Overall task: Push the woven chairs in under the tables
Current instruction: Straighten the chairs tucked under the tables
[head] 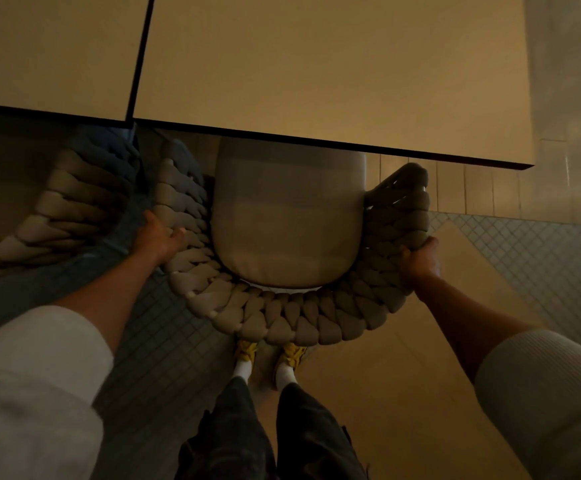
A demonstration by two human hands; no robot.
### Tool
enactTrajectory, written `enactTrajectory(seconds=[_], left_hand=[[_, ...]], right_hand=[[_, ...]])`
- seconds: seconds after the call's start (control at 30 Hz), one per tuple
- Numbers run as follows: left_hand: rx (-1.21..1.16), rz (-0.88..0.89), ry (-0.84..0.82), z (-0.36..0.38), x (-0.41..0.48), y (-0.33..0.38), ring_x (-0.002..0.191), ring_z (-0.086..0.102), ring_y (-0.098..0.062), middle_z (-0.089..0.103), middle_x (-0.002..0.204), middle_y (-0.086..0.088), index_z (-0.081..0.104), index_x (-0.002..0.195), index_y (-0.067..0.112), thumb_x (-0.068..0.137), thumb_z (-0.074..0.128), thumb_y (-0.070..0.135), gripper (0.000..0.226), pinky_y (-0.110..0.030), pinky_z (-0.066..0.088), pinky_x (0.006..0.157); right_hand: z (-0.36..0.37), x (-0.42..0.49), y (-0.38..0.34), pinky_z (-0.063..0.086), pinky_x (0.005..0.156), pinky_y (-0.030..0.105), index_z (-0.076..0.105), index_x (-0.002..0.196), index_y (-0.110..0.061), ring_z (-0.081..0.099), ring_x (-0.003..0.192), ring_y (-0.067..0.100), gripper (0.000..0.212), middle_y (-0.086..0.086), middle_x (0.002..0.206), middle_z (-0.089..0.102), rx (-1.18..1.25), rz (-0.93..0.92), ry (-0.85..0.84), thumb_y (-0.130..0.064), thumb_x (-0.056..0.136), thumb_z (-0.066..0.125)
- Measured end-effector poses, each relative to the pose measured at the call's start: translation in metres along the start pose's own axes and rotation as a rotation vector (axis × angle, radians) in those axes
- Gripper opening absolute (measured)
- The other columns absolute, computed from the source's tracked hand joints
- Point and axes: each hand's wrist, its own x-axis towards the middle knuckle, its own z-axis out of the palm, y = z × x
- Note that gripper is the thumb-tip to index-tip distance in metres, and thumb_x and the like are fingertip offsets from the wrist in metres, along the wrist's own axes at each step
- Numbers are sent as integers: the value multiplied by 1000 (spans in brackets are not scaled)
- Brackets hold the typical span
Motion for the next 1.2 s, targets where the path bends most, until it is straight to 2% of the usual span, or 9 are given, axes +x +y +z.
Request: enactTrajectory(seconds=[0.2,0.3,0.5,0.7,0.8,0.93,1.03,1.1,1.2], left_hand=[[-30,10,-12,0,1,-2,142,41,-45,37,156,-32,7,160,-4,96,71,32,97,-48,37,113],[-26,-4,-28,0,-7,-8,140,43,-45,38,155,-31,10,160,-1,93,75,27,98,-48,39,112],[9,2,-15,-8,-29,-18,131,52,-47,52,143,-32,37,146,-3,90,77,28,76,-51,45,108],[31,9,-6,-16,-63,-18,124,56,-48,56,136,-31,44,140,0,90,71,18,60,-51,50,101],[43,21,-2,-17,-81,-22,126,55,-47,56,137,-30,47,139,-1,91,70,23,58,-50,49,103],[1,64,-29,-17,-102,-34,129,55,-43,59,138,-26,52,139,1,93,69,31,57,-45,47,105],[-28,45,-91,-14,-116,-58,132,53,-41,56,142,-24,49,144,4,93,71,42,67,-45,46,107],[-46,26,-137,-12,-123,-68,138,49,-40,51,150,-22,43,150,7,94,69,47,74,-47,43,111],[-90,18,-131,-16,-132,-90,141,46,-38,46,155,-19,41,152,9,95,66,51,76,-46,41,113]], right_hand=[[-2,0,2,52,93,56,28,146,-16,59,118,49,56,26,134,56,-5,5,-39,-32,102,60],[-9,-5,1,53,99,56,27,149,-12,57,123,47,65,24,139,53,-58,-11,-74,-29,100,65],[-27,-26,4,50,105,53,30,152,-2,53,130,44,63,25,148,46,-259,-94,-126,-21,103,63],[-32,-53,6,48,105,52,28,155,-3,47,132,43,74,24,148,40,-396,-249,-43,-18,95,69],[-30,-72,-2,44,107,55,30,156,-8,42,135,41,76,21,151,38,-538,-370,-16,-30,94,68],[-20,-93,-14,43,110,58,36,156,-16,39,141,39,76,16,155,39,-585,-448,-167,-53,94,62],[-5,-100,-13,51,100,53,46,147,-19,48,132,36,82,12,147,49,-684,-488,-268,-74,87,50],[2,-110,-18,52,101,52,48,146,-17,53,128,35,83,13,145,51,-678,-503,-314,-76,88,51],[16,-146,-37,46,111,48,41,155,-12,50,137,35,82,14,155,45,-661,-568,-346,-66,96,56]])
